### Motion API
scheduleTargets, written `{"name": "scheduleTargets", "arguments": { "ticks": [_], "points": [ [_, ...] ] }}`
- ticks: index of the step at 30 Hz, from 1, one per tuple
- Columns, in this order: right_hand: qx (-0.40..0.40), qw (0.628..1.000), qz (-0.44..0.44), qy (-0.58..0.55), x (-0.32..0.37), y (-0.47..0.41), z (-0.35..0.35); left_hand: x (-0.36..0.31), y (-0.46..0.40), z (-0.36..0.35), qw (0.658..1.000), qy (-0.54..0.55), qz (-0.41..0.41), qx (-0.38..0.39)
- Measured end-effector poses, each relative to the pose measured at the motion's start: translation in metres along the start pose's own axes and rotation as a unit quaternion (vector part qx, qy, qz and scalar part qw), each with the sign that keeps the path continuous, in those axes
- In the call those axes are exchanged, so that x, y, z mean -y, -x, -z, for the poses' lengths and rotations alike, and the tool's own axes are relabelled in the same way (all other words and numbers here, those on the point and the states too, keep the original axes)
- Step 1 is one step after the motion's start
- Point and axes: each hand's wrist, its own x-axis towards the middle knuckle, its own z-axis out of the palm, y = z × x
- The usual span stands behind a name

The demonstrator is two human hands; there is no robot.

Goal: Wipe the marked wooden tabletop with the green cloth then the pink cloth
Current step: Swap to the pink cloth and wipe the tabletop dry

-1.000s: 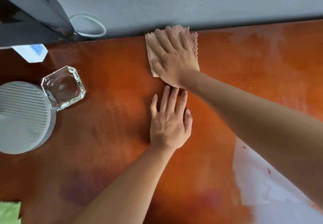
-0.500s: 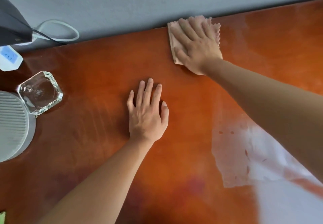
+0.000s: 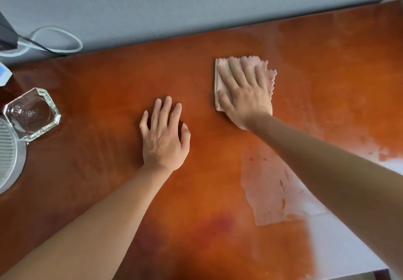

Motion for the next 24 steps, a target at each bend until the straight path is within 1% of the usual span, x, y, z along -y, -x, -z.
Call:
{"name": "scheduleTargets", "arguments": {
  "ticks": [4,6,8,11,14,20,24],
  "points": [
    [0.006,1.000,0.017,0.008,0.006,0.026,-0.010,-0.011,0.000,0.006,1.000,0.016,0.026,-0.002],
    [0.005,1.000,0.021,0.007,0.005,0.026,-0.010,-0.028,0.002,0.008,0.998,0.042,0.043,-0.005],
    [0.000,1.000,0.023,0.009,0.005,0.025,-0.010,-0.054,0.008,0.004,0.997,0.064,0.038,0.003],
    [0.009,0.999,0.031,0.016,0.003,0.021,-0.009,-0.080,0.017,-0.006,0.998,0.046,0.046,0.019],
    [0.015,0.998,0.051,0.023,-0.008,-0.004,-0.001,-0.081,0.020,-0.013,0.998,0.028,0.060,0.006],
    [0.003,0.999,0.034,0.023,-0.029,-0.077,0.016,-0.082,0.019,-0.017,0.998,0.022,0.053,-0.015],
    [-0.005,0.999,0.038,0.016,-0.032,-0.084,0.017,-0.083,0.019,-0.016,0.998,0.016,0.055,-0.012]
  ]
}}
